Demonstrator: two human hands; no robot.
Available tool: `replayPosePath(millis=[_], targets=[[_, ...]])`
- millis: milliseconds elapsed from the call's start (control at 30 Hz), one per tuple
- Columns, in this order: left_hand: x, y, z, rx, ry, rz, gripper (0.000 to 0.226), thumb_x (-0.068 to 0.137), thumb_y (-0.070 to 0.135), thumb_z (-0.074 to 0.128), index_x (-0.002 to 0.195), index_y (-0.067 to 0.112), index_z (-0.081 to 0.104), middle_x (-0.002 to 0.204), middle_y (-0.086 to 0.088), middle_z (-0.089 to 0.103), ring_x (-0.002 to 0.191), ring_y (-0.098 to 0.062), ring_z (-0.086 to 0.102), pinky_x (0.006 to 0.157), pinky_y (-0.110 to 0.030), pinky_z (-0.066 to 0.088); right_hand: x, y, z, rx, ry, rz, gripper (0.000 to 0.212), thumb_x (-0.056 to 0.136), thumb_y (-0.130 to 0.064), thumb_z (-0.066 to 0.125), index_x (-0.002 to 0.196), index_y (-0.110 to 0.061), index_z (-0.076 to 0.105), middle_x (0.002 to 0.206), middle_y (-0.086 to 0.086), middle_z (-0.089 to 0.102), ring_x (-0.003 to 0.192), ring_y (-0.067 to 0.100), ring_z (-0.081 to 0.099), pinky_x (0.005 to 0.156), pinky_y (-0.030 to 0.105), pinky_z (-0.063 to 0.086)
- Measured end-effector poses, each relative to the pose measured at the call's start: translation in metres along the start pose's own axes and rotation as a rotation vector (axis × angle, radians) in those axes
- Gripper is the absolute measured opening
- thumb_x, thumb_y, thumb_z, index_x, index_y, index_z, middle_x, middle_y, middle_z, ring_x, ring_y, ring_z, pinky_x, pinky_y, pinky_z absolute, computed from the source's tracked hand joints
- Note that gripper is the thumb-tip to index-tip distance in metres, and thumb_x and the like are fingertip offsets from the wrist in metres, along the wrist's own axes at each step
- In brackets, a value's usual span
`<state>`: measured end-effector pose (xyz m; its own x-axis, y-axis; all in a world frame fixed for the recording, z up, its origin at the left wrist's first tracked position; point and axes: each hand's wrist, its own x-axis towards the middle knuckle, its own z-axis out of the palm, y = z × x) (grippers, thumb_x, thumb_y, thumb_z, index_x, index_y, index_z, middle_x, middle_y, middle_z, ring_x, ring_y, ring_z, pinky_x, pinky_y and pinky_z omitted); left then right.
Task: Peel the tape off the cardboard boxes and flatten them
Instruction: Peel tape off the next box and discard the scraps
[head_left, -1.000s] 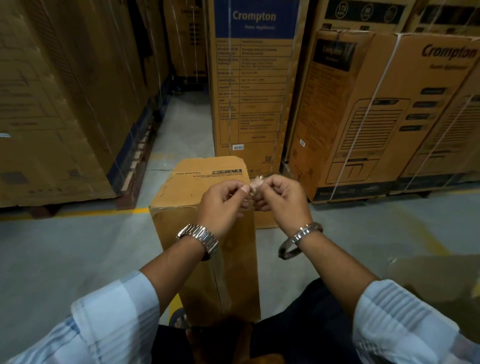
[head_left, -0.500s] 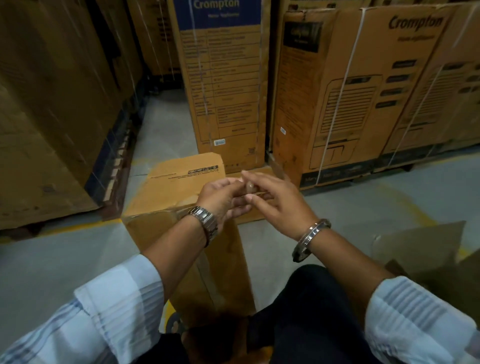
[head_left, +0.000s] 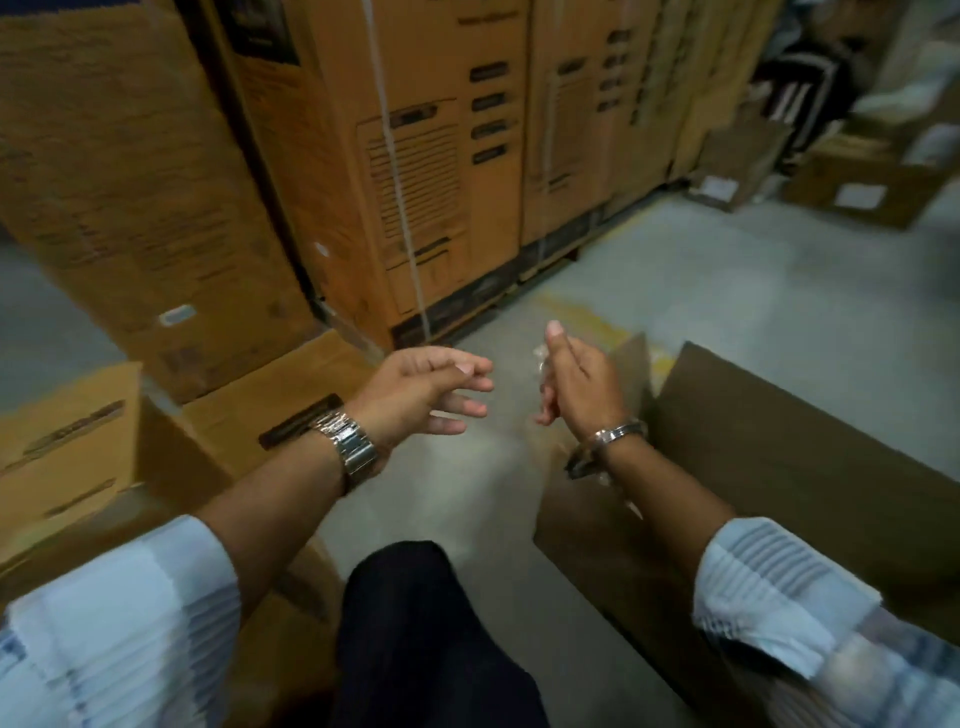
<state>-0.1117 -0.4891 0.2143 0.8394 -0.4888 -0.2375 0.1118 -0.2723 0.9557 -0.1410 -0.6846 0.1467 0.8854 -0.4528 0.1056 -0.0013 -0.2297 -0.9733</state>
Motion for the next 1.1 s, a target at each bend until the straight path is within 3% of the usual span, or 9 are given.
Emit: replayPosePath(millis=[133,267,367,467,567,667,833,933,1100], targets=[[0.046,0.006,0.079,0.078,-0.183,-0.024,0.024,0.102,0.021,0.055,0.119,0.01,0.069,0.113,-0.006,0.076,0.095,-0.023,0.072,0.075,-0.028,0.055,0.011,0.055,-0.098,0.052,0.073,0.239,0.023,0.106,-0.013,0.043,0.11,-0.001,0.062,0.089,0.015,0.065,0.047,0.016,0.063,0.044,0.027,0.051],[0.074,0.004,0.147,0.092,-0.342,-0.066,0.019,0.102,0.019,0.056,0.114,0.015,0.07,0.113,-0.006,0.076,0.096,-0.022,0.071,0.074,-0.027,0.056,-0.003,0.099,-0.193,0.023,0.222,0.393,0.039,0.088,0.018,0.049,0.108,-0.01,0.066,0.11,0.012,0.066,0.077,0.013,0.064,0.052,0.017,0.055],[0.082,-0.001,0.182,0.133,-0.423,-0.079,0.018,0.101,0.02,0.057,0.114,0.017,0.07,0.112,-0.002,0.076,0.097,-0.02,0.073,0.083,-0.033,0.057,-0.022,0.12,-0.245,-0.003,0.342,0.441,0.042,0.081,0.016,0.056,0.106,-0.012,0.074,0.104,0.007,0.074,0.068,0.0,0.062,0.052,0.009,0.045],[0.086,-0.006,0.202,0.16,-0.45,-0.098,0.019,0.1,0.018,0.058,0.115,0.015,0.07,0.111,-0.003,0.077,0.1,-0.024,0.072,0.091,-0.039,0.055,-0.037,0.141,-0.275,0.035,0.447,0.446,0.026,0.084,0.005,0.067,0.105,-0.007,0.075,0.091,0.003,0.074,0.059,-0.006,0.062,0.053,0.007,0.044],[0.088,-0.013,0.21,0.18,-0.462,-0.112,0.018,0.1,0.017,0.058,0.114,0.015,0.07,0.109,-0.003,0.077,0.098,-0.023,0.073,0.09,-0.039,0.056,-0.044,0.161,-0.29,-0.014,0.531,0.422,0.009,0.085,-0.005,0.074,0.088,-0.013,0.076,0.077,-0.004,0.072,0.062,-0.003,0.061,0.063,0.015,0.048],[0.089,-0.016,0.21,0.191,-0.462,-0.119,0.018,0.1,0.017,0.058,0.113,0.016,0.07,0.109,-0.003,0.077,0.095,-0.021,0.073,0.088,-0.036,0.057,-0.044,0.179,-0.297,-0.05,0.588,0.426,0.019,0.094,-0.004,0.063,0.084,-0.018,0.072,0.069,-0.008,0.073,0.063,0.005,0.066,0.066,0.022,0.052],[0.09,-0.017,0.204,0.182,-0.464,-0.108,0.018,0.1,0.017,0.058,0.113,0.017,0.07,0.106,-0.001,0.078,0.087,-0.015,0.074,0.087,-0.036,0.057,-0.043,0.186,-0.297,-0.131,0.576,0.433,0.027,0.097,0.0,0.051,0.115,-0.007,0.07,0.103,0.007,0.073,0.093,0.014,0.068,0.081,0.02,0.053],[0.089,-0.016,0.199,0.177,-0.46,-0.097,0.018,0.1,0.017,0.058,0.113,0.018,0.07,0.106,-0.001,0.078,0.09,-0.016,0.075,0.087,-0.037,0.057,-0.044,0.179,-0.295,-0.15,0.592,0.398,0.038,0.087,0.014,0.051,0.102,-0.011,0.075,0.099,0.004,0.073,0.095,0.015,0.068,0.079,0.015,0.054],[0.083,-0.016,0.191,0.163,-0.448,-0.09,0.019,0.1,0.017,0.057,0.114,0.016,0.07,0.109,-0.003,0.077,0.092,-0.018,0.073,0.087,-0.035,0.056,-0.041,0.167,-0.294,-0.148,0.645,0.358,0.034,0.079,0.017,0.064,0.075,-0.016,0.07,0.074,-0.002,0.069,0.068,0.009,0.064,0.07,0.023,0.055]])
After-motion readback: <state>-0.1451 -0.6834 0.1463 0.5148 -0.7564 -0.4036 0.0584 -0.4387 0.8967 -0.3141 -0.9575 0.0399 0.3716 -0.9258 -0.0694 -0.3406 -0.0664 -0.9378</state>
